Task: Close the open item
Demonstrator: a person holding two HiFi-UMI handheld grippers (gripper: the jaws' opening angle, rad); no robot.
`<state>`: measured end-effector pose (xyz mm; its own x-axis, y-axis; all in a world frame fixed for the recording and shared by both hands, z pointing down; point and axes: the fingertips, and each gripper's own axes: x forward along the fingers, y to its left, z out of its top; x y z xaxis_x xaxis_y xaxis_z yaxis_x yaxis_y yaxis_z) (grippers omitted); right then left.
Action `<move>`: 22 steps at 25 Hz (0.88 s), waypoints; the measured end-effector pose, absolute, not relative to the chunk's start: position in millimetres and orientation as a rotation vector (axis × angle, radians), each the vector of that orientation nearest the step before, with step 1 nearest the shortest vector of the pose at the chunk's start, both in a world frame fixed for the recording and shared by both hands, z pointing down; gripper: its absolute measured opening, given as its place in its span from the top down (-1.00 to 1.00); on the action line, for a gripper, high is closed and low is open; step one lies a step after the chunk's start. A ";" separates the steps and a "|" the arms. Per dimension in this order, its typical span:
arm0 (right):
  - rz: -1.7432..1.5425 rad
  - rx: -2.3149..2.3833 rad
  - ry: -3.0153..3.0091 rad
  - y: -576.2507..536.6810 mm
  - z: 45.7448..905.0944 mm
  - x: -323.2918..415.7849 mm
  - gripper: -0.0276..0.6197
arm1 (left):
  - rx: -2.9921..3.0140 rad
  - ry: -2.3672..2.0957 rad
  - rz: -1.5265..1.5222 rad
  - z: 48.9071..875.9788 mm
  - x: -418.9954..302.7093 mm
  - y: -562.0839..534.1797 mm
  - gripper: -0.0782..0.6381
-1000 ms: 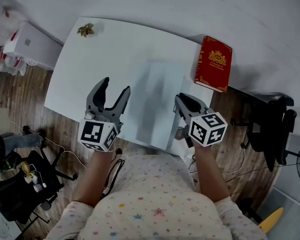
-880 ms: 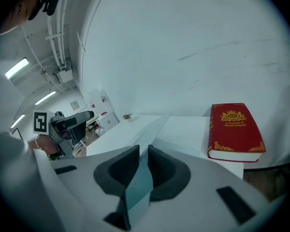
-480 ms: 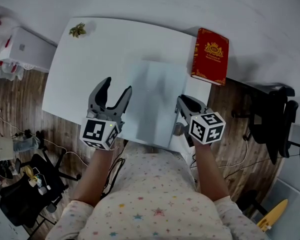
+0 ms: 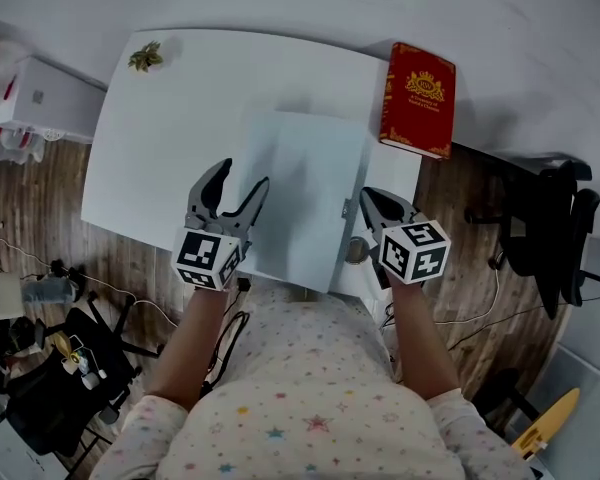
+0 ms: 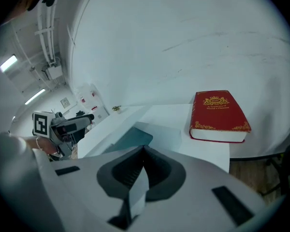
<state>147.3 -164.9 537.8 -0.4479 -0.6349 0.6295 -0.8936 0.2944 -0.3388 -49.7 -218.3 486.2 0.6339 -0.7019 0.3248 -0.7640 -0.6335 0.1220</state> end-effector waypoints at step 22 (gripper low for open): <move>1.237 1.311 -2.250 -146.1 554.1 125.2 0.44 | 2.572 -0.900 0.578 562.4 -16.2 -182.2 0.03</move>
<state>125.2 -146.1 554.1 -0.5601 -0.5882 0.5833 -0.8077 0.2312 -0.5424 -16.2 -182.2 562.4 0.7144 -0.5057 0.4836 -0.6503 -0.7350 0.1921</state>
